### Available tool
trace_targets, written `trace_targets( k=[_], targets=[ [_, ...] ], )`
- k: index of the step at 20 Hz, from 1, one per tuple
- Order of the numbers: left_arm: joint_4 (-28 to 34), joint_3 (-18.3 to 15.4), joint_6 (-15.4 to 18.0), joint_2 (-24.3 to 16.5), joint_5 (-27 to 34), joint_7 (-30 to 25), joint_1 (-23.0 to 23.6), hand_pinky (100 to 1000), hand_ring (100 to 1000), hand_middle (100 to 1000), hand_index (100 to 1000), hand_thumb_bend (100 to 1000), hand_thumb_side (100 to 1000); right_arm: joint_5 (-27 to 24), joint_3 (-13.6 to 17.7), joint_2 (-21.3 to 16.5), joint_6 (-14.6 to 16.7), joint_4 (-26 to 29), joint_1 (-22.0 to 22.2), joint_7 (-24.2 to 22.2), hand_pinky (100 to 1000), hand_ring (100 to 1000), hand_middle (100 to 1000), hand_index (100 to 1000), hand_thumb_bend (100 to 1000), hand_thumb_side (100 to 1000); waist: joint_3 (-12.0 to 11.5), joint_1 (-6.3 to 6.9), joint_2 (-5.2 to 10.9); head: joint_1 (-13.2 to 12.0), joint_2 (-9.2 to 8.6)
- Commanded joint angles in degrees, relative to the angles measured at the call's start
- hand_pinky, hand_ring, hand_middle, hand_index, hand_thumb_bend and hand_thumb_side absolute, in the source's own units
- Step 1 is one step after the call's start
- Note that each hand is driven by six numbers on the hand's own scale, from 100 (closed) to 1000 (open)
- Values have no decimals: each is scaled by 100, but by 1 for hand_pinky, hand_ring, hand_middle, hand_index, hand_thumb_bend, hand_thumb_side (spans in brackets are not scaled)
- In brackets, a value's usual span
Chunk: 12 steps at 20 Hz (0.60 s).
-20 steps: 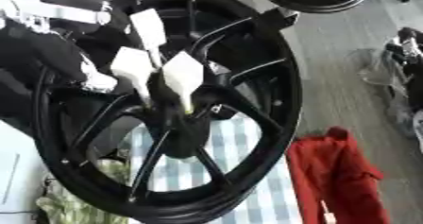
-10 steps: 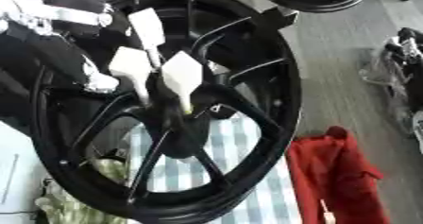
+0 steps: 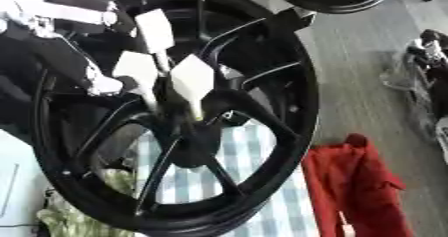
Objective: Pull the pin out of the wheel hub.
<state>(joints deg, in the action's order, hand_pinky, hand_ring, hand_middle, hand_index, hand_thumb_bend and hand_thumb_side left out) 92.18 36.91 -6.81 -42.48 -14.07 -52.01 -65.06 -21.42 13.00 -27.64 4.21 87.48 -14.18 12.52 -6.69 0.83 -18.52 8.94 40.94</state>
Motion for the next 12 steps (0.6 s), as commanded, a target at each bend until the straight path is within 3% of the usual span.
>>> trace_targets(
  k=[1, 12],
  targets=[
    [59, -81, -42, -67, -15, 4, -100, 748, 661, 604, 745, 207, 351, 11, 32, -176, 3, 66, -66, 26, 944, 790, 862, 809, 134, 476, 5, -19, 100, 17, -52],
    [-42, 58, 37, 1, -132, 4, -99, 740, 644, 585, 731, 229, 330, -8, 34, -169, 7, 70, -72, 30, 944, 789, 862, 808, 132, 477, 16, -25, 91, 22, -35]
  ],
)
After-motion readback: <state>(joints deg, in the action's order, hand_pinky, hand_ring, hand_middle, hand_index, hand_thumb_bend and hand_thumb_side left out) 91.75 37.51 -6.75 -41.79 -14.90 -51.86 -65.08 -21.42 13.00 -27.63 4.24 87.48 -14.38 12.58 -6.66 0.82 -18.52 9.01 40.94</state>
